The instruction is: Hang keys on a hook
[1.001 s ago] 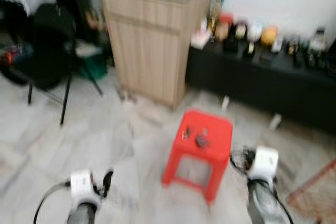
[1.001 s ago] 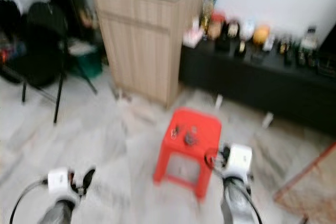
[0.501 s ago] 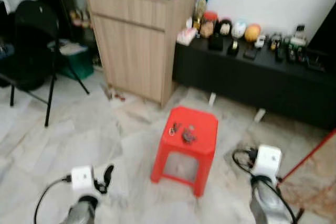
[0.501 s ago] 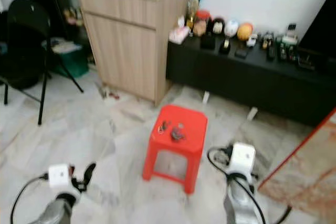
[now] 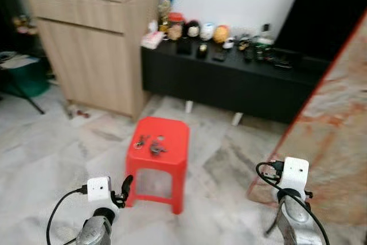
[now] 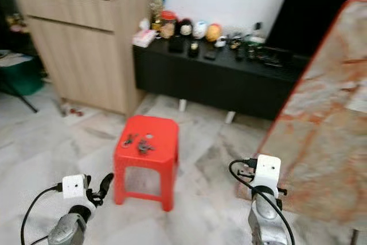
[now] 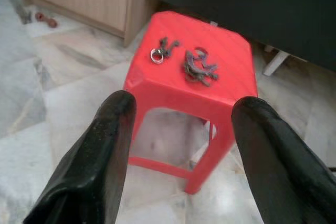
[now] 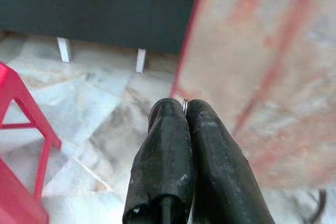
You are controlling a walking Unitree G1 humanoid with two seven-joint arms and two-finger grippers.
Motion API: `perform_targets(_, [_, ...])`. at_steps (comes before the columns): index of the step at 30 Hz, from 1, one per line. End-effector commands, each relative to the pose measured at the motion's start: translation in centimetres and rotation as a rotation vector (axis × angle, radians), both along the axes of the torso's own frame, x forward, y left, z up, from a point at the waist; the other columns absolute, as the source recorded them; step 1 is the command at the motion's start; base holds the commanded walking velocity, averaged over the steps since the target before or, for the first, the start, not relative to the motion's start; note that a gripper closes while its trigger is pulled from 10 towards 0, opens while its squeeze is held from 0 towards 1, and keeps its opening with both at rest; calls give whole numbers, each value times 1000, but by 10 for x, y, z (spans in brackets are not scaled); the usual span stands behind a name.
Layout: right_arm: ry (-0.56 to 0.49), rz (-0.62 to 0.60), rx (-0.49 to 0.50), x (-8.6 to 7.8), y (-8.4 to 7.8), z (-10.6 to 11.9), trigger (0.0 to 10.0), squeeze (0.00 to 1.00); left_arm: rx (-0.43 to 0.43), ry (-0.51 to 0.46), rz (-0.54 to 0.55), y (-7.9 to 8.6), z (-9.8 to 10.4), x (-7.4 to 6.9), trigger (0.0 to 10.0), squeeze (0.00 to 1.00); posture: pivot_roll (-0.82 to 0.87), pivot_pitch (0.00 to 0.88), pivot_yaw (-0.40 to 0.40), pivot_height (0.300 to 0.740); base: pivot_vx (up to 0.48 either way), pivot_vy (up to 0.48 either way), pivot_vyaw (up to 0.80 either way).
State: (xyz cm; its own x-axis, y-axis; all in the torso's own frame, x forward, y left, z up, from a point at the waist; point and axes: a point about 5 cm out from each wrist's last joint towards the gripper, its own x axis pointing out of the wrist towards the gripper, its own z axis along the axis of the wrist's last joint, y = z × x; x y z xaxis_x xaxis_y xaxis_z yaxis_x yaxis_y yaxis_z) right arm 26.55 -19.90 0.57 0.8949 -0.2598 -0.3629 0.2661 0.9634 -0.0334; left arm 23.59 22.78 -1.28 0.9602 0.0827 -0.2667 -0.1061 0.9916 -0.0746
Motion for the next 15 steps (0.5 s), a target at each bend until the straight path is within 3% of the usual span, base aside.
perform_targets(1, [6,-48,21,2,-7,2,10000,0,-2,-12,-11,-4,3,5,10000,0,42,0,-106,740,0,-420,0])
perform_targets(8, [22,-63,41,1,-8,1,10000,0,-1,-21,-12,-4,4,6,10000,0,40,0,-106,740,0,-419,0])
perform_targets(11, [34,13,-12,4,-3,1,10000,0,-1,-23,-14,-4,5,7,10000,0,37,0,-106,740,0,-339,0])
perform_targets(13, [50,41,9,5,3,0,10000,0,-1,-22,-16,-4,5,7,10000,0,39,0,-105,740,0,0,0])
perform_targets(15, [125,126,-6,5,10,-5,10000,0,-1,-30,-21,-4,7,9,10000,0,39,0,-103,740,0,0,0])
